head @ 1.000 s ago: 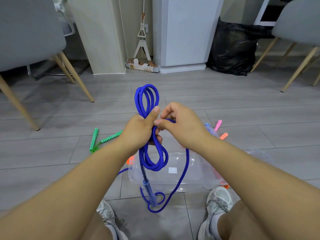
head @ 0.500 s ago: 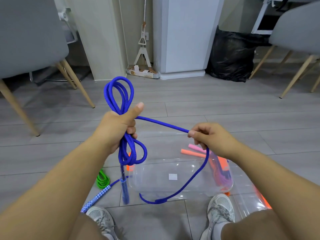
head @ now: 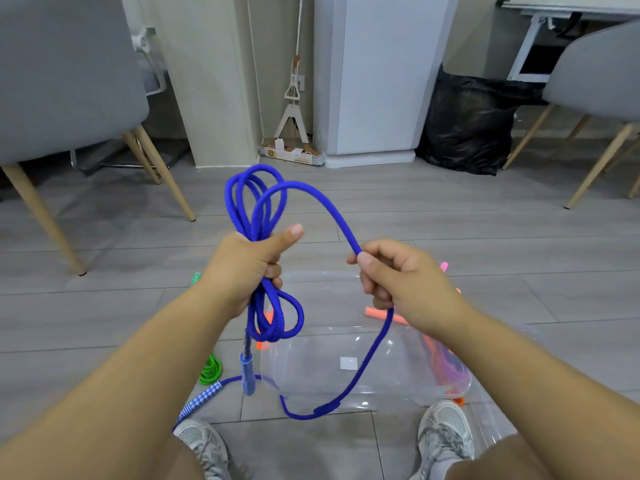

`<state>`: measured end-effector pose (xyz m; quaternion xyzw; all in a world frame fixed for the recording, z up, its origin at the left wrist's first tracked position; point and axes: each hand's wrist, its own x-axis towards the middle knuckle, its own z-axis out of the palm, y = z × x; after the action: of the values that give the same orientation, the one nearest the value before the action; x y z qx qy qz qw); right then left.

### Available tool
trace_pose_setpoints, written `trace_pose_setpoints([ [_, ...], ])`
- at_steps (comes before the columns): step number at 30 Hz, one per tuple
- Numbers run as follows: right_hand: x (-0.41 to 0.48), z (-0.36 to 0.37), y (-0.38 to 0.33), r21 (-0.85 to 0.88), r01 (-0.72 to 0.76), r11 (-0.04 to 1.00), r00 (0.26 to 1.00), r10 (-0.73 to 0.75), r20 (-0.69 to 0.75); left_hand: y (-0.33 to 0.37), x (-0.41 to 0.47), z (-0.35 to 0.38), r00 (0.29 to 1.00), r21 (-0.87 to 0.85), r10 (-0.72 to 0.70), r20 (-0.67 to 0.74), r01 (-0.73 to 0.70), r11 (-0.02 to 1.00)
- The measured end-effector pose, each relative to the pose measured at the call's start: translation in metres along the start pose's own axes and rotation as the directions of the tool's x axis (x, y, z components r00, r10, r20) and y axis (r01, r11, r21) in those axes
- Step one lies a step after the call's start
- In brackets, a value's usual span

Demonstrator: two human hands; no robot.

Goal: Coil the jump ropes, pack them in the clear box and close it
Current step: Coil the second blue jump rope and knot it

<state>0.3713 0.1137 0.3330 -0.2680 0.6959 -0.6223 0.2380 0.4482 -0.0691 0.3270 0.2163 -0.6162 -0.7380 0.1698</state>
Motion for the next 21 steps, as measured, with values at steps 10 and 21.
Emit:
trace_pose_setpoints([
  [10, 0.024, 0.025, -0.005, -0.066, 0.011, 0.998, 0.965, -0.028, -0.260, -0.009, -0.006, 0.029, 0.999, -0.038, 0.026, 0.031, -0.024, 0.999],
  [21, 0.021, 0.027, -0.006, -0.248, 0.072, 0.966, 0.992, -0.096, -0.086, -0.009, -0.002, 0.029, 0.997, -0.030, 0.073, -0.035, -0.074, 0.997],
])
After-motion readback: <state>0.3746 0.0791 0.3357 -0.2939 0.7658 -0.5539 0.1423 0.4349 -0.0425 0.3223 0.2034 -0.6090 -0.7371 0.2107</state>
